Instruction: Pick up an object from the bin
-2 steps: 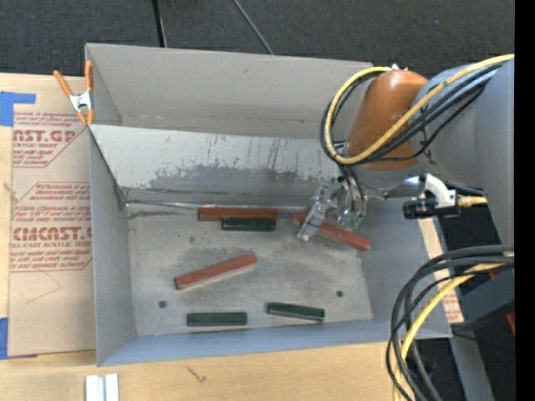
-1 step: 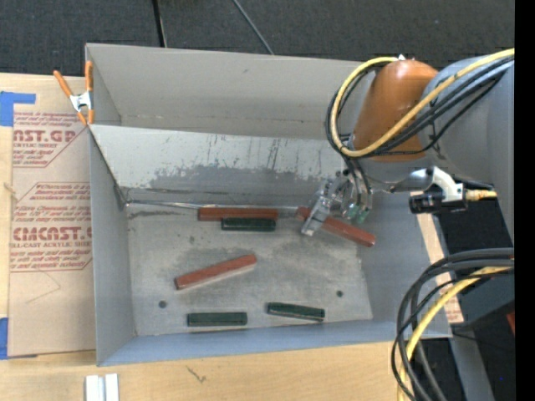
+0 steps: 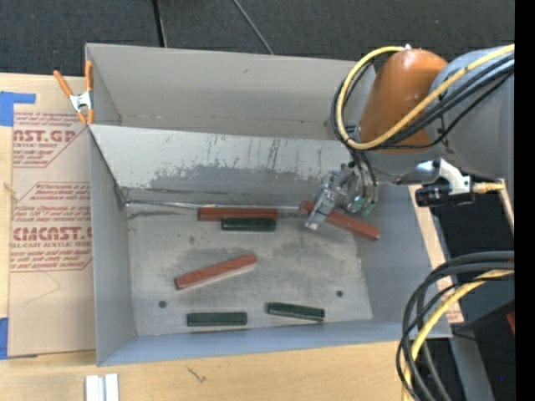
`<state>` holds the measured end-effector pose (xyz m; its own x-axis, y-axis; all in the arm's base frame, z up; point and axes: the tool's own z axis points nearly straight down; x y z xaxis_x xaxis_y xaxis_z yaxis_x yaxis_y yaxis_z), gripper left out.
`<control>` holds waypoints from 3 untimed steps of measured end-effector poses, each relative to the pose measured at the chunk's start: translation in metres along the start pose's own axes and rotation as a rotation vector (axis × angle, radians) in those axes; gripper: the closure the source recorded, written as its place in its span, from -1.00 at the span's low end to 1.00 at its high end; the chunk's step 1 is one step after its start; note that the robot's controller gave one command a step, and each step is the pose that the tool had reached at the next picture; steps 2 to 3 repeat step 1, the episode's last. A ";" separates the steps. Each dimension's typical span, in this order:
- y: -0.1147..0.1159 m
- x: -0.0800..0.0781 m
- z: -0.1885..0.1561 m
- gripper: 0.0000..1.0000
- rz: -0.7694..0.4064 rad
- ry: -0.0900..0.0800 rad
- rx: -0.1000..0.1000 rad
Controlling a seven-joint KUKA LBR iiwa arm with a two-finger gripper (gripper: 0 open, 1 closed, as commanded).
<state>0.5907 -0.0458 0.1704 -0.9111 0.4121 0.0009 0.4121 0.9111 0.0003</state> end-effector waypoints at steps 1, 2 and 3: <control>0.000 -0.001 -0.017 1.00 0.000 -0.004 -0.001; 0.000 -0.001 -0.017 1.00 0.000 -0.004 -0.001; 0.000 -0.001 -0.017 1.00 0.000 -0.004 -0.001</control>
Offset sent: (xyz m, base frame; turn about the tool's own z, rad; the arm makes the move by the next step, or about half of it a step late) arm 0.0001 -0.0001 0.0241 0.0000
